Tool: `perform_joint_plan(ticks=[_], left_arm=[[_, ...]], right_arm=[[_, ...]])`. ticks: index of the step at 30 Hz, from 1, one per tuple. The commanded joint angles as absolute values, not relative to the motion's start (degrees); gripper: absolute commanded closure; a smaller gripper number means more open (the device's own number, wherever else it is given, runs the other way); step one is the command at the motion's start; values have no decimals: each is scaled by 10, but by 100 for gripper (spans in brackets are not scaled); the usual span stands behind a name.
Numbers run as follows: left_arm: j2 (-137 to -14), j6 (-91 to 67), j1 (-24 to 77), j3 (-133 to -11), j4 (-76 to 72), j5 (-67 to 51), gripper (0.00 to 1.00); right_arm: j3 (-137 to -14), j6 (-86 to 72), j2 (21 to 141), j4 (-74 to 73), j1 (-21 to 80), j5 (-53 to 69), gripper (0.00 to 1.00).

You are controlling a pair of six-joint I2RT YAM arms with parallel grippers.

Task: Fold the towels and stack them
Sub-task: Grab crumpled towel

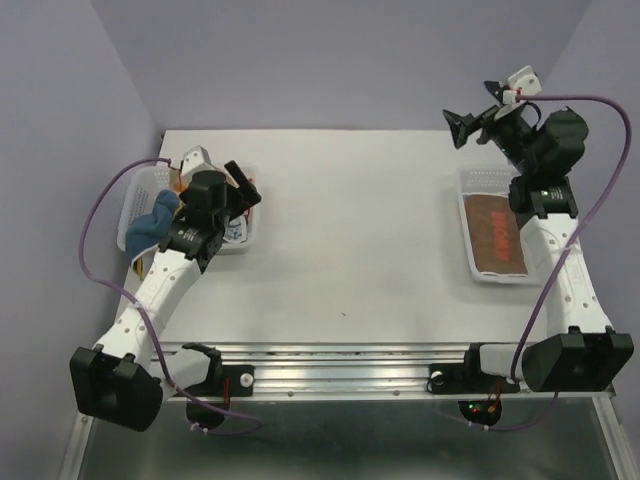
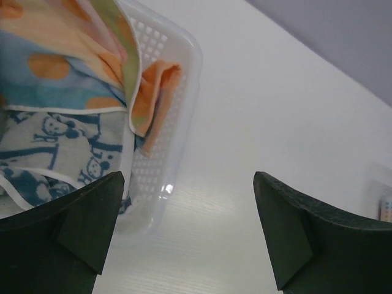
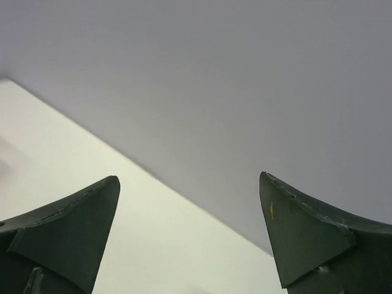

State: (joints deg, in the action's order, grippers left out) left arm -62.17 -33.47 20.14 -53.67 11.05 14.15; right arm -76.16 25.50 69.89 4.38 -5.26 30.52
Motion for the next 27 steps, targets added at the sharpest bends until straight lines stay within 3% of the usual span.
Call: perform_joint_plan(ticks=[1, 4, 8, 18, 27], left_arm=[[-654, -323, 129, -592, 101, 157, 1], [-727, -322, 80, -652, 118, 154, 1], [-801, -308, 12, -710, 120, 136, 1], [-953, -278, -76, -830, 47, 57, 1], [-1101, -282, -100, -972, 109, 24, 1]], right_arm=[[-777, -103, 738, 137, 30, 343, 0], [-695, -204, 741, 155, 113, 220, 0], [-604, -220, 733, 120, 190, 114, 0], [-518, -191, 728, 36, 236, 72, 0], [-483, -182, 704, 11, 236, 70, 0]])
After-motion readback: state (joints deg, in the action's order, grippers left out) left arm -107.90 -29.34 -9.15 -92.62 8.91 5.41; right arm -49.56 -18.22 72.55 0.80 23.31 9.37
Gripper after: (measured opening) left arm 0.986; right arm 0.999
